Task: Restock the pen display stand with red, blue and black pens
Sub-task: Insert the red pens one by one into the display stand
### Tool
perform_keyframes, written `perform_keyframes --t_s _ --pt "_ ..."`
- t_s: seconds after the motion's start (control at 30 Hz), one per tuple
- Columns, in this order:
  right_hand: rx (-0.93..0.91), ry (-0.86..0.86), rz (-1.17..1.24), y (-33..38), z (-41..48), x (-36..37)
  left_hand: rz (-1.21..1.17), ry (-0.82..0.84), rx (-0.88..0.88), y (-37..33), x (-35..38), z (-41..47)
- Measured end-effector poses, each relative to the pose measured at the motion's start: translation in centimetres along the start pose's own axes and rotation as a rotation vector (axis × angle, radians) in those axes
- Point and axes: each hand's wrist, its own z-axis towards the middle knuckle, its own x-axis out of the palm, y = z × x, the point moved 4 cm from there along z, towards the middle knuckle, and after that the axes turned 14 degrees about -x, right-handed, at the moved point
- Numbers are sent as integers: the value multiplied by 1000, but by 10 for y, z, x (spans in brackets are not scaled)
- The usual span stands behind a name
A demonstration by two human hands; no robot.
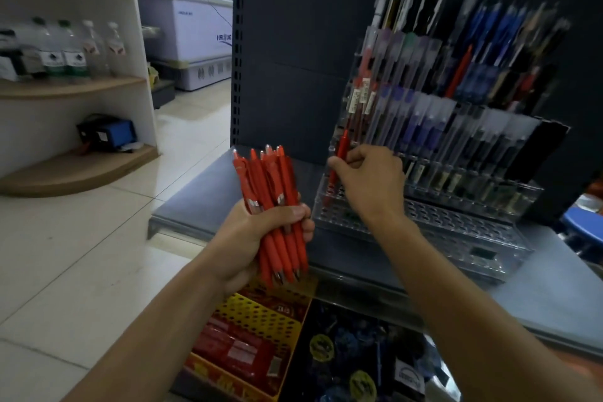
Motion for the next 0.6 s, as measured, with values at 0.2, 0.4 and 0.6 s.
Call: perform_keyframes --t_s 0.2,0.4,0.6 --pt "73 78 288 -6 -14 -9 7 -20 -12 6 8 9" --pt "28 293 564 21 -45 -19 12 36 -6 8 21 11" --pt "-16 412 539 28 -56 -25 136 -24 -29 17 24 7"
